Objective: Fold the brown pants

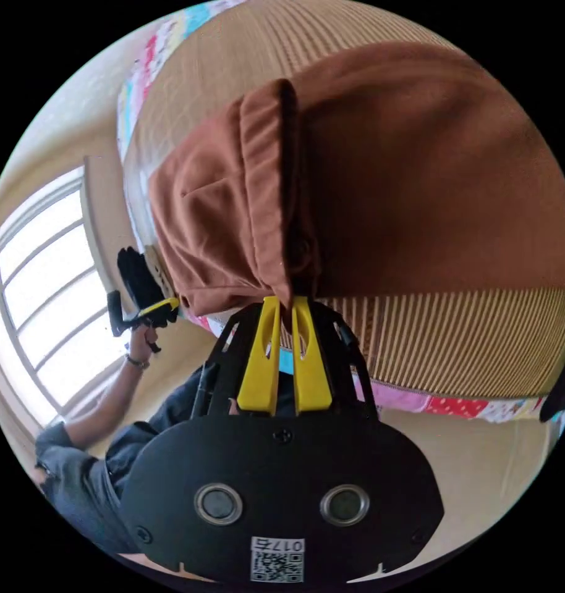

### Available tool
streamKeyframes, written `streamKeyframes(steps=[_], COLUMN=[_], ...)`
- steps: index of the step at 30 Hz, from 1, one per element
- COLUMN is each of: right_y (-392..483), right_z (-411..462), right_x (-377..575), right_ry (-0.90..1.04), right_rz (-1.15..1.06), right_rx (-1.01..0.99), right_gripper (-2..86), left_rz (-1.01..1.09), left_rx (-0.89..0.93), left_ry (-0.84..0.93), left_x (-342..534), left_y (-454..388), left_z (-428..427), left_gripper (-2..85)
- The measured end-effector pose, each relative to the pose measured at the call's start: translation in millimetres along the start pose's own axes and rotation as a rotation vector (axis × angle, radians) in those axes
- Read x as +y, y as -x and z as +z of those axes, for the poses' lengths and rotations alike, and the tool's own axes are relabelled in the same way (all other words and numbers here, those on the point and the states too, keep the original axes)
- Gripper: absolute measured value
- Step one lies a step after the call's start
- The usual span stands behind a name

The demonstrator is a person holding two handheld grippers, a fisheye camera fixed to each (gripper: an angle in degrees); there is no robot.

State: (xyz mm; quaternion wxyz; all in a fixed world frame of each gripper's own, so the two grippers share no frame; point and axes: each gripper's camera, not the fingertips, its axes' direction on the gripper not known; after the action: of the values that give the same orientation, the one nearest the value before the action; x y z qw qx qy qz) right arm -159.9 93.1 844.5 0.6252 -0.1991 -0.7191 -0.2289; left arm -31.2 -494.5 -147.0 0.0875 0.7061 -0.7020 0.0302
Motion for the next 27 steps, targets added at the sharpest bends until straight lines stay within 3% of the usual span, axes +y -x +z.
streamKeyframes(steps=[4, 7, 11, 13, 16, 19, 21, 27], right_y=[5, 19, 32, 46, 68, 77, 83, 121], right_z=[-11, -21, -47, -55, -50, -20, -3, 26], right_x=[15, 21, 29, 24, -2, -30, -43, -56], right_ry=[-0.134, -0.203, -0.335, -0.351, -0.247, -0.097, -0.023, 0.118], right_rz=[0.087, 0.166, 0.188, 0.083, -0.088, -0.133, -0.139, -0.271], right_rx=[-0.028, 0.079, 0.132, 0.149, 0.139, 0.044, -0.089, -0.401], right_gripper=[3.3, 4.0, 1.6, 1.1, 0.7, 0.5, 0.5, 0.4], left_rz=[-0.091, -0.104, -0.091, -0.08, 0.077, 0.223, 0.323, 0.581], left_rx=[0.331, 0.474, 0.504, 0.557, 0.831, 0.945, 0.93, 0.528], left_ry=[-0.169, -0.237, -0.087, -0.05, -0.166, -0.244, -0.272, -0.307], left_x=[0, -17, -41, -39, -18, 8, 23, 58], left_y=[30, 39, 36, 42, 46, 30, 9, -95], left_z=[8, 31, 71, 70, 42, 10, -13, -72], left_gripper=[16.6, 18.5, 13.4, 8.9, 5.6, 5.2, 5.2, 5.1])
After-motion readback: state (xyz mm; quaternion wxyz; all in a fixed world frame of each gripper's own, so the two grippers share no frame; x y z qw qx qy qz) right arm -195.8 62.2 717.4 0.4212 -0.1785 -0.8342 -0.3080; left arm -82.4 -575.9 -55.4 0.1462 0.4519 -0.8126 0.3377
